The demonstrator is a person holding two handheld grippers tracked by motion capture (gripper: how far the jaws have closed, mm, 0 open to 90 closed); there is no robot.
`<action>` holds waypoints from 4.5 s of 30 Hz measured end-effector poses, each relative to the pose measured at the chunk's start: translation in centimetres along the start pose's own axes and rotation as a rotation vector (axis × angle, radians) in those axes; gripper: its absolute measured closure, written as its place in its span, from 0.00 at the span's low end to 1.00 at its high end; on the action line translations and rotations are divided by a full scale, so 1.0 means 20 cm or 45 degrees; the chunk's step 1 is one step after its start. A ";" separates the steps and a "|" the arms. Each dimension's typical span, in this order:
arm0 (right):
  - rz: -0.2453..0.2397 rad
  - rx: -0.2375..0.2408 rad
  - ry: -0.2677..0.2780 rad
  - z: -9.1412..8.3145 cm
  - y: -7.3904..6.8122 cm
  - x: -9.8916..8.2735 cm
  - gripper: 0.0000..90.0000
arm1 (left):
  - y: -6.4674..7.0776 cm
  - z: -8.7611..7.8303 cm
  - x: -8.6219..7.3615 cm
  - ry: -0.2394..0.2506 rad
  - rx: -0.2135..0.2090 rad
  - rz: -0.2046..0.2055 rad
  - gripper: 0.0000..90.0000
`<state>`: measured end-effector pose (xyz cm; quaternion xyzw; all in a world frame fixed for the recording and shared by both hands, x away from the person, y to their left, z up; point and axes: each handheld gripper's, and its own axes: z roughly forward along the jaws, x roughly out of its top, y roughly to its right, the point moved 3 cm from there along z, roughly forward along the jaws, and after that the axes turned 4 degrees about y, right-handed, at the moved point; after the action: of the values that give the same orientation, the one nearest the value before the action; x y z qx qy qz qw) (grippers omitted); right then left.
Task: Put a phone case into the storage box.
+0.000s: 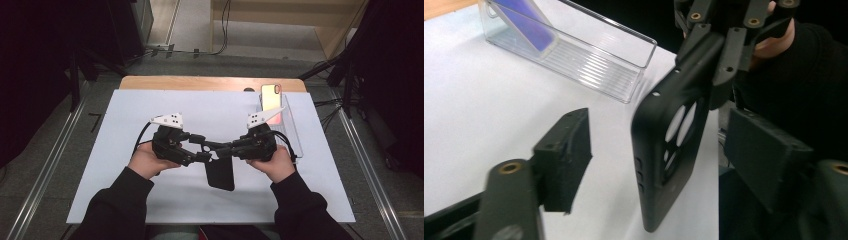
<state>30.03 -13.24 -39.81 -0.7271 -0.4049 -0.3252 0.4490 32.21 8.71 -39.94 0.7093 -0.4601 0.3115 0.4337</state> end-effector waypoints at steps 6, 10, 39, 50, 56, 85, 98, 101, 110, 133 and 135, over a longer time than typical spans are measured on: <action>-0.008 0.036 -0.006 0.01 -0.01 0.00 0.86 | 0.00 -0.01 -0.01 0.000 -0.034 0.019 0.59; -0.006 0.056 -0.009 0.02 -0.01 -0.01 0.86 | 0.01 -0.01 -0.02 -0.037 -0.077 0.012 0.70; 0.072 -0.039 0.125 -0.04 0.01 0.01 0.42 | 0.01 -0.11 -0.01 -0.083 -0.064 -0.074 0.86; 0.029 -0.191 0.126 -0.03 0.02 0.00 0.25 | -0.01 -0.14 0.02 -0.059 0.102 -0.149 0.86; -0.035 -0.317 0.166 -0.01 0.01 -0.01 0.01 | -0.02 -0.16 0.03 -0.048 0.195 -0.195 0.85; 0.079 -0.681 0.181 0.17 -0.02 -0.08 0.00 | 0.01 -0.12 0.06 -0.003 0.469 -0.338 0.85; 0.096 -0.772 0.178 0.26 -0.06 -0.09 0.00 | 0.03 -0.07 0.06 -0.019 0.493 -0.367 0.85; 0.092 -0.783 0.184 0.27 -0.06 -0.08 0.00 | 0.05 -0.06 0.06 -0.034 0.491 -0.375 0.85; 0.100 -0.804 0.171 0.29 -0.06 -0.09 0.00 | 0.08 -0.02 0.07 -0.037 0.461 -0.380 0.85; 0.097 -0.776 0.154 0.28 -0.04 -0.09 0.14 | 0.11 -0.03 0.10 -0.004 0.415 -0.355 0.66; 0.104 -0.784 0.153 0.27 -0.02 -0.09 0.14 | 0.12 -0.05 0.11 -0.002 0.402 -0.366 0.62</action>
<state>29.37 -8.69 -43.32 -0.8241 -0.2307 -0.4563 0.2436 30.84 8.27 -36.93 0.8270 -0.3001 0.3142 0.3568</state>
